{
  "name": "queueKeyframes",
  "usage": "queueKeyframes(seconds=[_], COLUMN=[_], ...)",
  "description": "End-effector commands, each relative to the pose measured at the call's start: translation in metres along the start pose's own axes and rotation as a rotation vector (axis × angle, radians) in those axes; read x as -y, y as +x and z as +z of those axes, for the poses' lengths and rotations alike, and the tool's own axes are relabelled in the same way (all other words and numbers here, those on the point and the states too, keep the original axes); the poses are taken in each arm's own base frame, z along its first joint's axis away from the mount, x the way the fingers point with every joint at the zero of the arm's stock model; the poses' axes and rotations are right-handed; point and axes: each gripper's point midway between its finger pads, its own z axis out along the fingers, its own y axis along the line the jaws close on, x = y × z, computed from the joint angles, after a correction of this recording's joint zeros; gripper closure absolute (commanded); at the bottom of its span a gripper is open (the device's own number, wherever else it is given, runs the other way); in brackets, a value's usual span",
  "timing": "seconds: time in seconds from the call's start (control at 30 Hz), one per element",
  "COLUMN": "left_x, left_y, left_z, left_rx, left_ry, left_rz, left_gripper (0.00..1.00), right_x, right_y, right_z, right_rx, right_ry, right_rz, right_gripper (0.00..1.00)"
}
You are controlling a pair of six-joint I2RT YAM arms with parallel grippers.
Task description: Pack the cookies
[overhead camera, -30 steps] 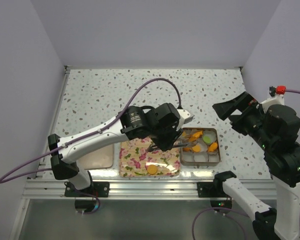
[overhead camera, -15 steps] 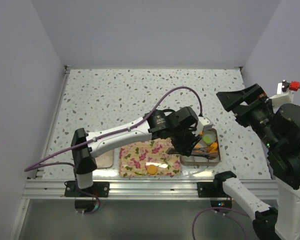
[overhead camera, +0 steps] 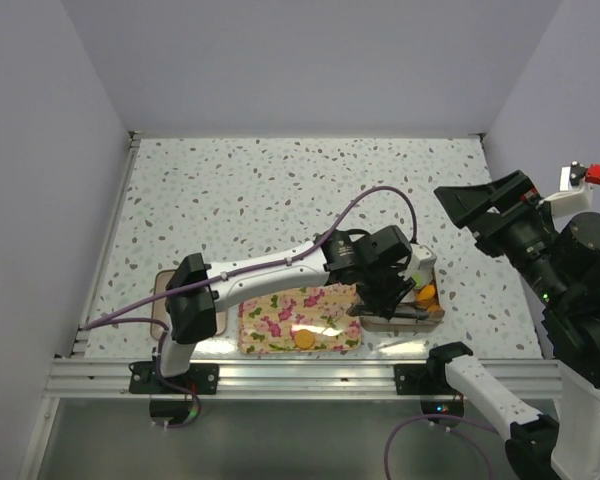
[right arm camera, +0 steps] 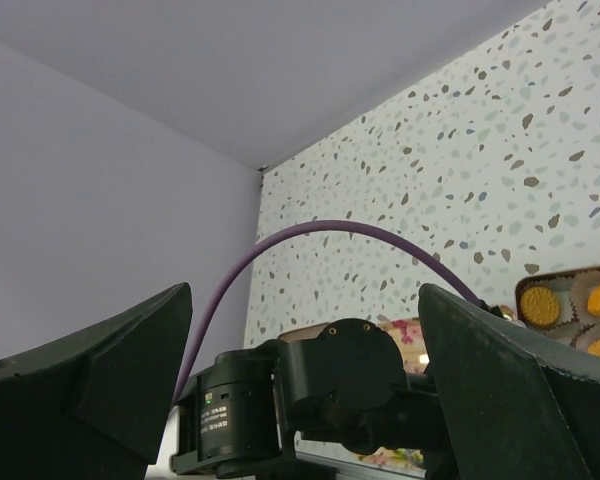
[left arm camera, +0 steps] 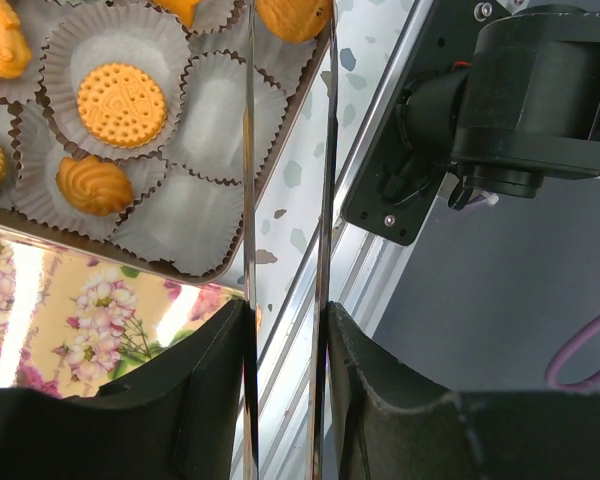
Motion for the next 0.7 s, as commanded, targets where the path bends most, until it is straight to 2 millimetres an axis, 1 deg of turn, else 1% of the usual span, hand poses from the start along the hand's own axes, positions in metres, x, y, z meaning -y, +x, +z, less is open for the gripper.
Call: queueKeyframes(seconds=[0.0, 0.07, 0.23, 0.33, 0.57, 0.63, 0.67], left_x=[0.015, 0.014, 0.013, 0.012, 0.01, 0.011, 0.013], left_y=[-0.023, -0.02, -0.015, -0.016, -0.021, -0.024, -0.029], left_z=[-0.007, -0.005, -0.003, -0.006, -0.016, -0.023, -0.031], left_rx=[0.08, 0.074, 0.067, 0.078, 0.103, 0.116, 0.135], left_ry=[0.036, 0.033, 0.025, 0.016, -0.005, -0.011, -0.016], left_rz=[0.016, 0.014, 0.016, 0.017, 0.018, 0.018, 0.018], left_gripper=[0.66, 0.65, 0.58, 0.5, 0.48, 0.48, 0.48], right_x=[-0.003, -0.001, 0.0, -0.001, 0.0, 0.0, 0.0], right_y=[0.002, 0.003, 0.005, 0.004, 0.008, 0.009, 0.01], right_z=[0.0, 0.002, 0.003, 0.004, 0.008, 0.009, 0.009], right_rx=[-0.02, -0.025, -0.03, -0.028, -0.04, -0.044, -0.045], right_ry=[-0.006, -0.002, 0.001, 0.001, -0.003, -0.006, -0.007], right_rz=[-0.012, -0.009, -0.007, -0.004, 0.011, 0.022, 0.027], right_gripper=[0.01, 0.01, 0.01, 0.01, 0.01, 0.01, 0.01])
